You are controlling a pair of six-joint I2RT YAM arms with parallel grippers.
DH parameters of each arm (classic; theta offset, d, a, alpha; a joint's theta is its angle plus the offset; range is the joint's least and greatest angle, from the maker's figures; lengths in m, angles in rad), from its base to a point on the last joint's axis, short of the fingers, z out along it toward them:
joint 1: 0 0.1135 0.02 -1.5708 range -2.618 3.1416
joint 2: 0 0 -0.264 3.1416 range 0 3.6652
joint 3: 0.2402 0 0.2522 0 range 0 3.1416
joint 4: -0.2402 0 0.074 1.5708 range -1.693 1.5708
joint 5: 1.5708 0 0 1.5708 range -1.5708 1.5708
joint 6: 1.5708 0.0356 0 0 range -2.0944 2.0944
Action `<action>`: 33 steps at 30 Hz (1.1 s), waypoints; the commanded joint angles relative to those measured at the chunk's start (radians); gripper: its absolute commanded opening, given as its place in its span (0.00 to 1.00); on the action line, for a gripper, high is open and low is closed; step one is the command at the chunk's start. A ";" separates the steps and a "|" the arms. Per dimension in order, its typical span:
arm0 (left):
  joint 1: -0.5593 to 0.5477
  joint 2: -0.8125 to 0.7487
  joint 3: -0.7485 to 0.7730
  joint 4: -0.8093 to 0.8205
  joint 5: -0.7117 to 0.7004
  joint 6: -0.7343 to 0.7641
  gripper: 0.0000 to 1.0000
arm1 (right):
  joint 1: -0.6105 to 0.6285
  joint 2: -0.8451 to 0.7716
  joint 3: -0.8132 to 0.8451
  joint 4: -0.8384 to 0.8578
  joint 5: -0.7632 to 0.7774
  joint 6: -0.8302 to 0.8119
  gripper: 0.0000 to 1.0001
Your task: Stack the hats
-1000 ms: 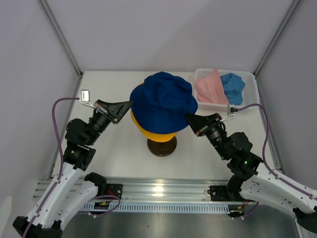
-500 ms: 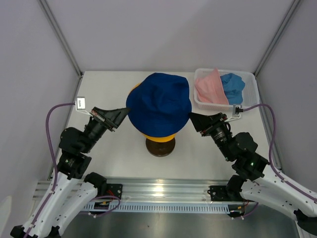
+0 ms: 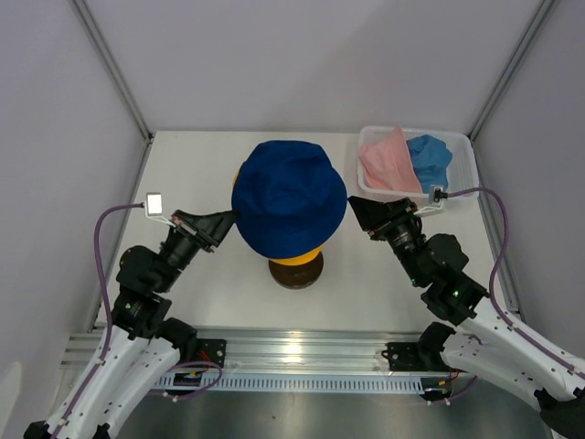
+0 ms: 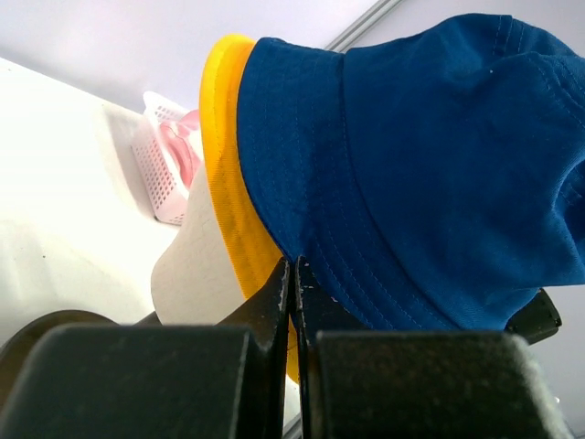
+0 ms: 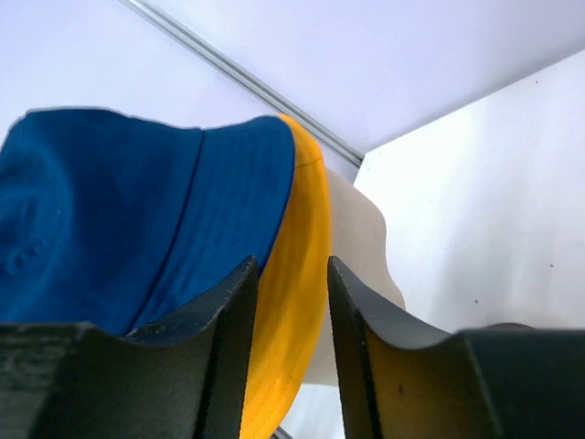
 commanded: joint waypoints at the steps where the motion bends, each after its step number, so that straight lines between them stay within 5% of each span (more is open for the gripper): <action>1: -0.006 -0.012 -0.031 -0.052 -0.022 0.046 0.01 | -0.035 0.005 -0.011 0.096 -0.053 0.055 0.38; 15: -0.023 0.003 -0.032 0.000 -0.030 0.065 0.01 | -0.057 0.102 -0.011 0.271 -0.186 0.118 0.43; 18: -0.026 0.020 -0.034 0.017 -0.028 0.066 0.01 | -0.057 0.113 -0.013 0.264 -0.182 0.115 0.30; 19: -0.029 0.023 -0.034 0.020 -0.028 0.065 0.01 | -0.057 0.116 -0.013 0.261 -0.182 0.115 0.14; 21: -0.035 0.034 -0.034 0.026 -0.036 0.072 0.01 | -0.057 0.124 -0.016 0.241 -0.169 0.109 0.00; 33: -0.049 0.029 -0.026 -0.035 -0.155 0.167 0.01 | -0.048 0.047 -0.177 0.221 -0.094 -0.003 0.00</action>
